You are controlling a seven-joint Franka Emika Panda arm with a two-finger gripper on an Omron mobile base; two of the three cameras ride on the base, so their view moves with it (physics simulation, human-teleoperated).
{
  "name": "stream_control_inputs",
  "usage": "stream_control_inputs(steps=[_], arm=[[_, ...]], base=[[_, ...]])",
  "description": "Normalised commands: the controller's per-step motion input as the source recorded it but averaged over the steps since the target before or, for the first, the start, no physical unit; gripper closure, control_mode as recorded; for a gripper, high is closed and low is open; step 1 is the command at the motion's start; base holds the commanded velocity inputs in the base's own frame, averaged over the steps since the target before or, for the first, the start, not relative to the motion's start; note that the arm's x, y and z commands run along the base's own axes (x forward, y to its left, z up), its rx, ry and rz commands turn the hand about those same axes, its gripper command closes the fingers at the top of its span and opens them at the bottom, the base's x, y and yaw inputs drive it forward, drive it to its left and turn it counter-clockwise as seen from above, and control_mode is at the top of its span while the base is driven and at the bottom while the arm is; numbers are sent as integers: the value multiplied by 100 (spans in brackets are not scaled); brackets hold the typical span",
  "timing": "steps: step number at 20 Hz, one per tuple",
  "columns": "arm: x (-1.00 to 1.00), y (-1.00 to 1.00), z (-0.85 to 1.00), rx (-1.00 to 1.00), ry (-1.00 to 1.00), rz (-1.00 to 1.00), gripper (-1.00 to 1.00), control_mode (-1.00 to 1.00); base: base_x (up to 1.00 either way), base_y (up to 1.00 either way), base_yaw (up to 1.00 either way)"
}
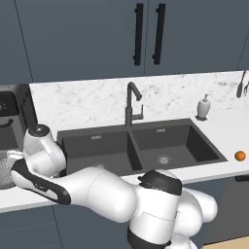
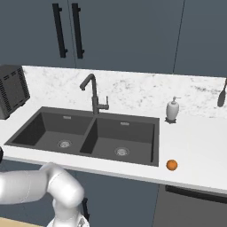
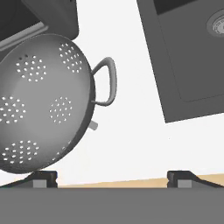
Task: Put the colander in the sink, put the tangerine in the colander, and turn on the sink faucet and pour water over the colander.
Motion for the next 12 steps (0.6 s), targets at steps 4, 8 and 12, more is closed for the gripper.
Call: stream_control_inputs(steps=[4, 8, 12], arm=[[27, 17, -10, 0, 4, 0, -100, -100], [12, 21, -20, 0, 6, 0, -100, -100], [14, 22, -15, 0, 3, -1, -100, -100]], base=[[0, 0, 0], [0, 0, 0], [0, 0, 0]])
